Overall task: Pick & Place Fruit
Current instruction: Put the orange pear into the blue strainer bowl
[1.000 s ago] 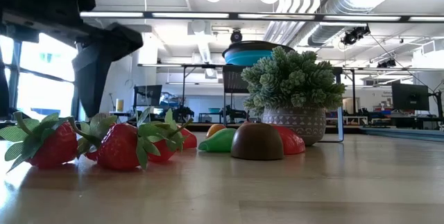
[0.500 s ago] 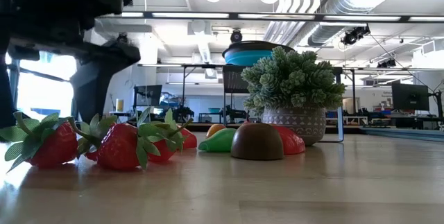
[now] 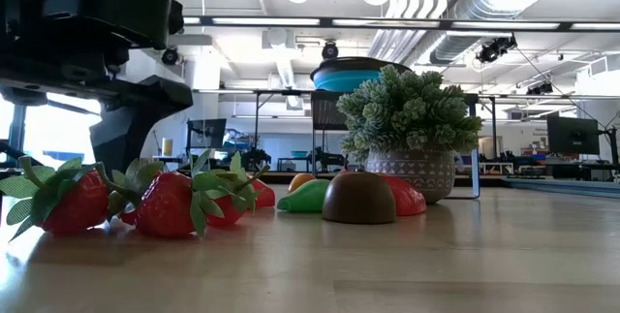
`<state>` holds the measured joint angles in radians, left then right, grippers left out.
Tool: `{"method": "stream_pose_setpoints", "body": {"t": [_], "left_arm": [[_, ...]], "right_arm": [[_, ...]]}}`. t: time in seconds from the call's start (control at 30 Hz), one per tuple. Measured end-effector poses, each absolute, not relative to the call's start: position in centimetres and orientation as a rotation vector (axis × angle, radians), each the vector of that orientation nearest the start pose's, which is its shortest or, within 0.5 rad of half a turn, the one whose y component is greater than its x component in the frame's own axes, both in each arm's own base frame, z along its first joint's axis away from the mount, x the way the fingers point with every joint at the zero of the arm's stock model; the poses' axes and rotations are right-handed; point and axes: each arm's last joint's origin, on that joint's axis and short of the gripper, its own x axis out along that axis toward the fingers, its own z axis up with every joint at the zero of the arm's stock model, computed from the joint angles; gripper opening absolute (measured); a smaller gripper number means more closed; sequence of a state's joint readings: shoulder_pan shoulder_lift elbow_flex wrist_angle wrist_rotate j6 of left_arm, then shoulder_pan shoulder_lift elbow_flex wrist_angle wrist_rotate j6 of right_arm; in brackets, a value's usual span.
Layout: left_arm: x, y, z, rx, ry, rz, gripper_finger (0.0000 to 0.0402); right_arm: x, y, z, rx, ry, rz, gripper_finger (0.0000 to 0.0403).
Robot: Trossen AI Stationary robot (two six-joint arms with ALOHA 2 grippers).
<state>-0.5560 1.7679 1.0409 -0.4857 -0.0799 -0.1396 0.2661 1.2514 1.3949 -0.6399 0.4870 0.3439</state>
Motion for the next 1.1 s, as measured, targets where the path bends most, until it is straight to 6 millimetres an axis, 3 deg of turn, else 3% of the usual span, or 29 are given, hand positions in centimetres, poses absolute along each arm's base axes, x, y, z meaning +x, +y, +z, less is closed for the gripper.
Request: {"method": "stream_pose_setpoints", "body": {"t": [0.23,0.63,1.1], "left_arm": [[28.0,-17.15,15.37,0.255,1.189,-0.34,0.0291],[27.97,-17.2,15.33,0.228,1.197,-0.335,0.0216],[27.97,-17.2,15.32,0.227,1.198,-0.334,0.0174]], "right_arm": [[24.77,5.36,40.41,0.153,0.419,-0.292,0.0004],[24.77,5.35,40.41,0.153,0.419,-0.292,0.0004],[24.77,5.35,40.41,0.153,0.419,-0.292,0.0004]]}}
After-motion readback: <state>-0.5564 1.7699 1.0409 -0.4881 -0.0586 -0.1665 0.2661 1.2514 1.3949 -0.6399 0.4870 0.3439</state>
